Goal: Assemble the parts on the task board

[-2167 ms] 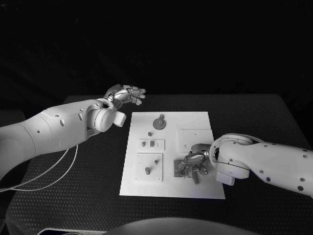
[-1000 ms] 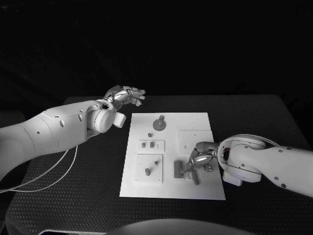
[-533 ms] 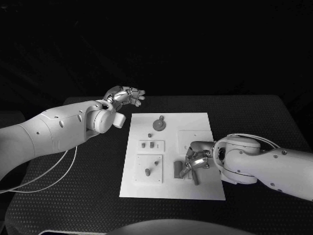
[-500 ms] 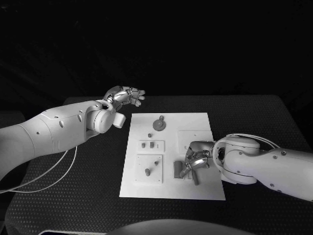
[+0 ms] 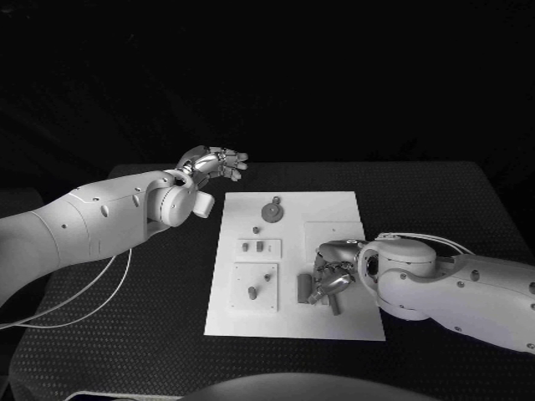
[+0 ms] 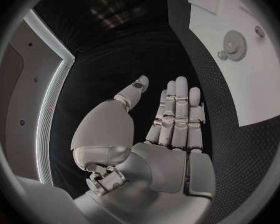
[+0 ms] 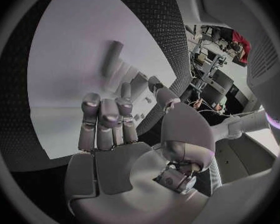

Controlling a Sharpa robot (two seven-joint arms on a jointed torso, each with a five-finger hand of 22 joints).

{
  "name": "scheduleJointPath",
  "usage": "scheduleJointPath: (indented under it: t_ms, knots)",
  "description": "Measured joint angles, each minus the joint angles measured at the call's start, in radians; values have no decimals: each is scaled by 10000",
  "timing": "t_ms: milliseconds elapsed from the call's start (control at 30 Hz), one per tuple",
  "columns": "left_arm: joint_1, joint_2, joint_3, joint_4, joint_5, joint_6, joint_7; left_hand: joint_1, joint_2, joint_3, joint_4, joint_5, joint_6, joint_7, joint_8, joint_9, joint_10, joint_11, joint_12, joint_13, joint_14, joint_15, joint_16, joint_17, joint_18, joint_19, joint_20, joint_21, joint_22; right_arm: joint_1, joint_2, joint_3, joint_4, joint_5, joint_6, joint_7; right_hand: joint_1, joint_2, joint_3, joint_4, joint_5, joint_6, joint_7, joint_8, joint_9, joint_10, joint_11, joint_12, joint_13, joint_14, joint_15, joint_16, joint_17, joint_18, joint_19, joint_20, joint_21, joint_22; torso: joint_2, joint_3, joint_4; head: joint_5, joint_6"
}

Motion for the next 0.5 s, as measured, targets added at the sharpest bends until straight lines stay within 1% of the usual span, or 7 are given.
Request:
scheduleJointPath:
  t_ms: [67, 133, 167, 267, 367, 500]
  knots:
    - [0, -1, 0, 0, 0, 4, -1, 0, 0, 0, 0, 0, 0, 0, 0, -2, 0, 0, 0, 0, 0, 0, 0, 1, 0, 0, 0, 0, 0, -27, 11, 0, 2, -152, -10, 0, 0, 0, -2, 54, 0, 53, -45, 20, 0, 129, -12, 115, 167, 15, 11, 0, 0, 0, 51, 16, 0, -12, 0, -3, 3, 5, -12]
    - [0, -5, 0, 1, 0, 8, -2, 0, 0, 0, 0, 0, 0, 0, 0, -9, 0, 0, 0, 0, 0, 0, 0, 9, 0, 0, 0, 0, 0, -60, 34, 0, 2, -341, -36, -4, 0, 0, 31, 87, 0, 115, -51, 19, 9, 215, 25, 220, 347, 21, 8, 0, 0, 1, 51, 16, 0, -33, 1, -2, 6, 11, -29]
    - [0, -8, 0, 1, 0, 10, -3, 0, 0, 0, 0, 0, 0, 0, 0, -9, 0, 0, 0, 0, 0, 0, 0, 9, 0, 0, 0, 0, 0, -77, 45, -1, 2, -427, -48, -11, 0, 0, 46, 134, 0, 209, -48, 20, 11, 425, -35, 267, 424, 42, -17, -34, 0, 1, 49, 18, -2, -44, 2, -3, 6, 12, -32]
    - [0, -15, 0, 1, 0, 16, -5, 0, 0, 0, 0, 0, 0, 0, 0, -9, 0, 0, 0, 0, 0, 0, 0, 9, 1, 0, 0, 0, -1, -106, 77, -4, -4, -673, -83, -33, 0, 0, 83, 195, 0, 251, -54, 37, 11, 513, -88, 317, 576, 63, -38, -40, 0, 2, 90, -23, -2, -64, 2, -3, 6, 16, -39]
    - [0, -15, 0, 1, 0, 22, -6, 0, 0, 0, 0, 0, 0, 0, 0, -9, 0, 0, 0, 0, 0, 0, 0, 8, 0, 0, 0, 0, -1, -121, 115, -4, -23, -850, -103, -64, 0, 0, 81, 247, 0, 278, -63, 56, 11, 565, -141, 357, 673, 65, -40, -39, 0, 1, 142, -5, -3, -81, 1, -3, 6, 22, -52]
    - [0, -16, 0, 3, 0, 31, -10, 0, 0, 0, 0, 0, 0, 0, 0, -9, 0, 0, 0, 0, 0, 0, -39, 18, 0, 0, 0, 0, 6, -164, 142, -4, -65, -1047, -152, -133, -1, -1, 166, 332, 0, 285, -70, 56, 10, 566, -140, 357, 720, 65, -40, -52, 0, 1, 143, -5, -3, -100, 1, -5, 6, 27, -74]
